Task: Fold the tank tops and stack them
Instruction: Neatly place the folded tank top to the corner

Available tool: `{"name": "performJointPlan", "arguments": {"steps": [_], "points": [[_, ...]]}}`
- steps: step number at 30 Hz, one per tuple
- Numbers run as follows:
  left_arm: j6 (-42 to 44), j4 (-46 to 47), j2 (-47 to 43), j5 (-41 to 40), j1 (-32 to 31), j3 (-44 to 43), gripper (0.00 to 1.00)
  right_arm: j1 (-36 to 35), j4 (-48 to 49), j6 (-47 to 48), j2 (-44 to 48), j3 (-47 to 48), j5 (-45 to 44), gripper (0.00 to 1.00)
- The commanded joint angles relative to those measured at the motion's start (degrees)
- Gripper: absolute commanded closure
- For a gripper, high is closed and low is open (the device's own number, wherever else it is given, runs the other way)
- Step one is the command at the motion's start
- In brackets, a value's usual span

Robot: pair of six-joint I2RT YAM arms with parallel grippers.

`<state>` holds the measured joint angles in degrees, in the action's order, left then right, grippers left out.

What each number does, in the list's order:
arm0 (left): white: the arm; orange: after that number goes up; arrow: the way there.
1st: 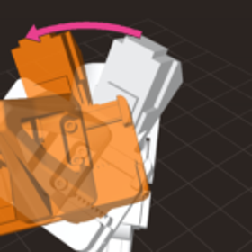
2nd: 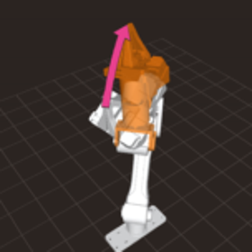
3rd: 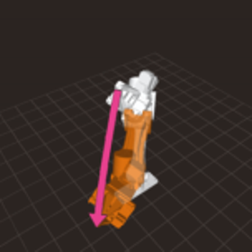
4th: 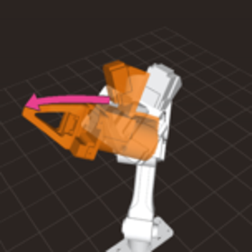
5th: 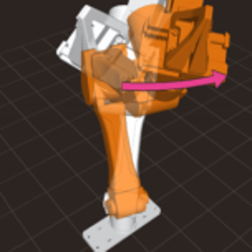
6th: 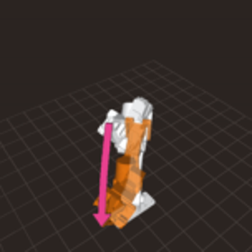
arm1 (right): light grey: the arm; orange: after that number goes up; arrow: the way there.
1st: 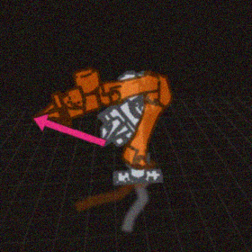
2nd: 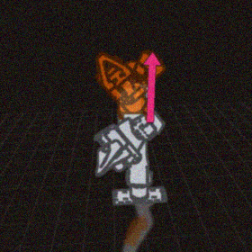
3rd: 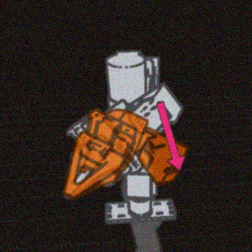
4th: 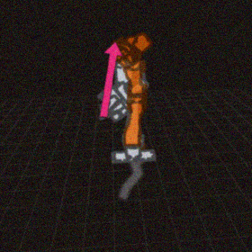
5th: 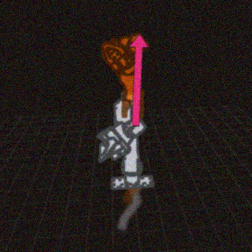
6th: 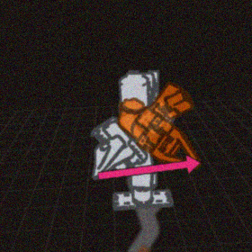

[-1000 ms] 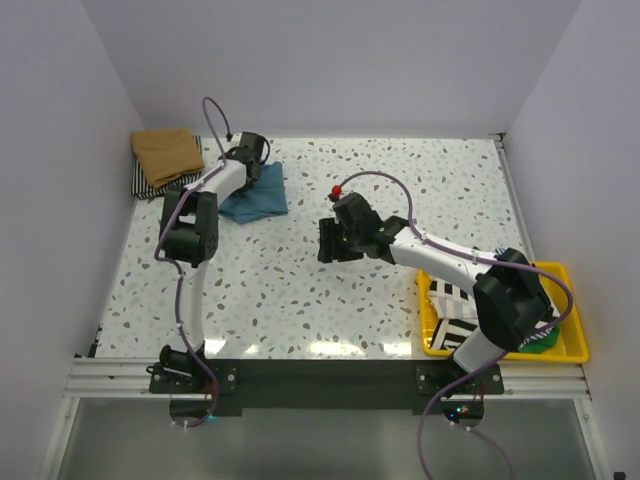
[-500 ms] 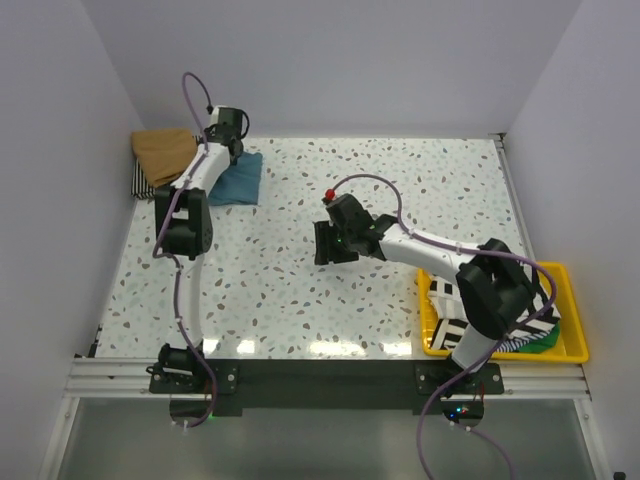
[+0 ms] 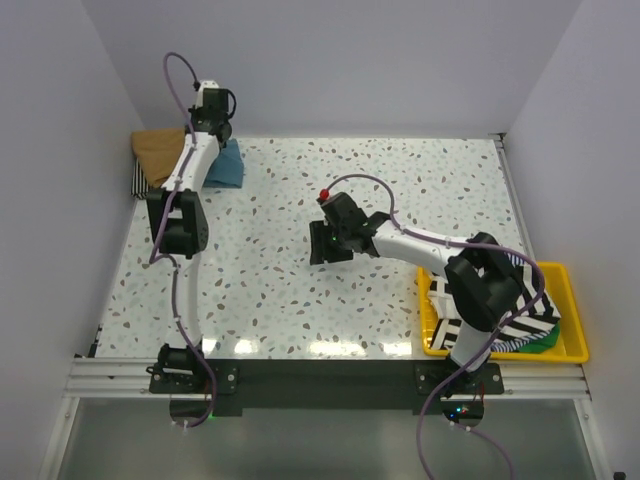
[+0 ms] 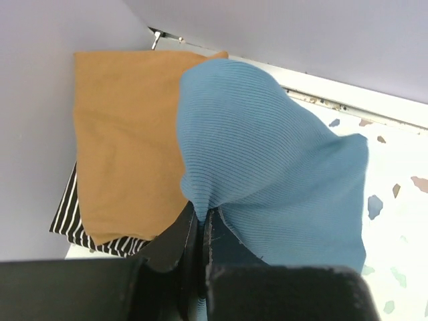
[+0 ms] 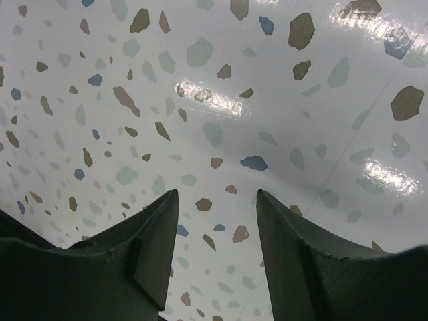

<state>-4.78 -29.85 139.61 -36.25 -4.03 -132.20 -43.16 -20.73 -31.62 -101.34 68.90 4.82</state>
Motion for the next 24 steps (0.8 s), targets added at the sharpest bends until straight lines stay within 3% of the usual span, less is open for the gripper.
{"name": "performJointPlan", "arguments": {"steps": [1,17,20,21,24], "points": [[1.26,3.83,0.05,1.36,2.53,-3.68,1.0,0.0,0.87,0.94,-1.14,2.11,1.77,0.46],[-5.77,6.03,-0.75,7.5,13.96,1.33,1.0,0.0,1.75,0.77,-4.04,1.76,3.44,0.47],[-7.09,5.59,0.31,7.95,14.58,1.95,0.89,0.0,1.66,0.77,-4.48,1.85,3.79,0.47],[-7.7,5.59,0.48,8.21,14.67,2.21,0.76,0.0,1.75,0.85,-4.57,1.67,3.79,0.47],[-10.33,4.8,0.58,6.98,14.75,2.65,0.58,0.0,1.57,0.94,-4.39,1.58,3.79,0.47]]}}
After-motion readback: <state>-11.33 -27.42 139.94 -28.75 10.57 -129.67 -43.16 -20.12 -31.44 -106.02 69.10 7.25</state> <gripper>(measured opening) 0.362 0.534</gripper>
